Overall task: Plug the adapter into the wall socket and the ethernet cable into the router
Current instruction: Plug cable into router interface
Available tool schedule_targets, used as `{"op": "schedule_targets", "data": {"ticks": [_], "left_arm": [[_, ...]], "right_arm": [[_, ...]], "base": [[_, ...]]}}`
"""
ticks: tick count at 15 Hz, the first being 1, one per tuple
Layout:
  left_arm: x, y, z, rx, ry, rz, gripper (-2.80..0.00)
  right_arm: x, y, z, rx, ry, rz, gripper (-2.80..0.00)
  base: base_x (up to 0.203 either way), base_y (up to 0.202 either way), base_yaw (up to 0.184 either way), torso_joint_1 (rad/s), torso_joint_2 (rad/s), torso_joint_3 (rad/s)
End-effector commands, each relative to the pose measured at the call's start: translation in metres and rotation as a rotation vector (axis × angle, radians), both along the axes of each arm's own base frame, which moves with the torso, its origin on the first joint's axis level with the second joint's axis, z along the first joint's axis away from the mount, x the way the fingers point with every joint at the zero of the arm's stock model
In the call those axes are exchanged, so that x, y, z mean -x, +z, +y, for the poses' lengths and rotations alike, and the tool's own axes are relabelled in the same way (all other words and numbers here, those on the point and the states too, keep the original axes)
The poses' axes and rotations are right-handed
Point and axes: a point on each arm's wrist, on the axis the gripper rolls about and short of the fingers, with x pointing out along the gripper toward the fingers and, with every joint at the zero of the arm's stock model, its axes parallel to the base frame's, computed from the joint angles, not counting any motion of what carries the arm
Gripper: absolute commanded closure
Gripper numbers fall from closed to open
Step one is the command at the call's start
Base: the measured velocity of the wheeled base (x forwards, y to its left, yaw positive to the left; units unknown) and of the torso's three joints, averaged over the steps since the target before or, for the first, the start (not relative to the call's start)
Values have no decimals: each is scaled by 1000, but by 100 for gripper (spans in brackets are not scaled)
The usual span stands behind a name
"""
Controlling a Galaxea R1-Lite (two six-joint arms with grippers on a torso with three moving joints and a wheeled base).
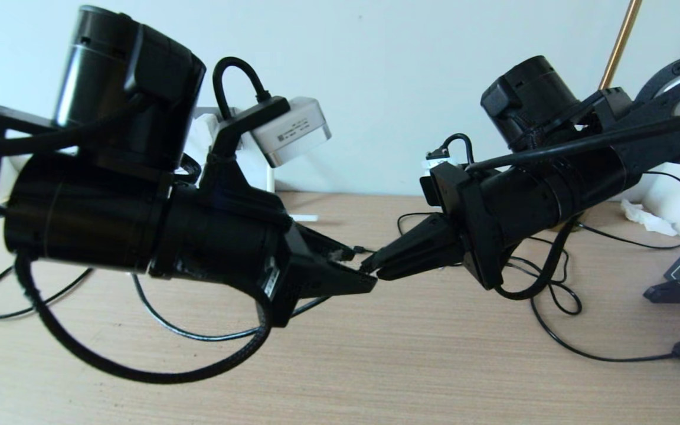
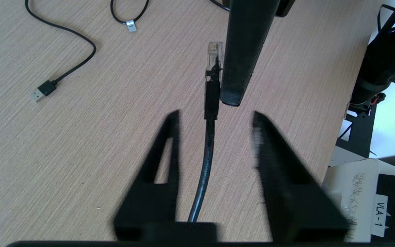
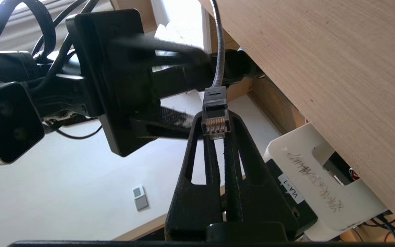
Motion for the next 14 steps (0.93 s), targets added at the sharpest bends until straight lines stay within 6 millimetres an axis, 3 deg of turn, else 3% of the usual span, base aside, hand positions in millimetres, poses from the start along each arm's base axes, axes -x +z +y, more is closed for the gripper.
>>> {"op": "schedule_targets", "data": {"ticks": [1,6,10,14], "left_arm": [[1,-1,1,0,-1,-9,-280],[26,11,26,-69,85,-206,-280],[27,10,30,-271,287,-614,-280],[23,13,25,-441,348,-958,-280]], "right_arm": [[1,1,0,-3,3,9,0],[-7,7,-6,-8,-52,48,0],[-16,32,-7,-69,-144,127,0],[-34,37,4,-138,-248,222,0]], "base": [[0,0,0,0,0,0],[0,0,0,0,0,0],[0,0,0,0,0,0],[0,0,0,0,0,0]]}}
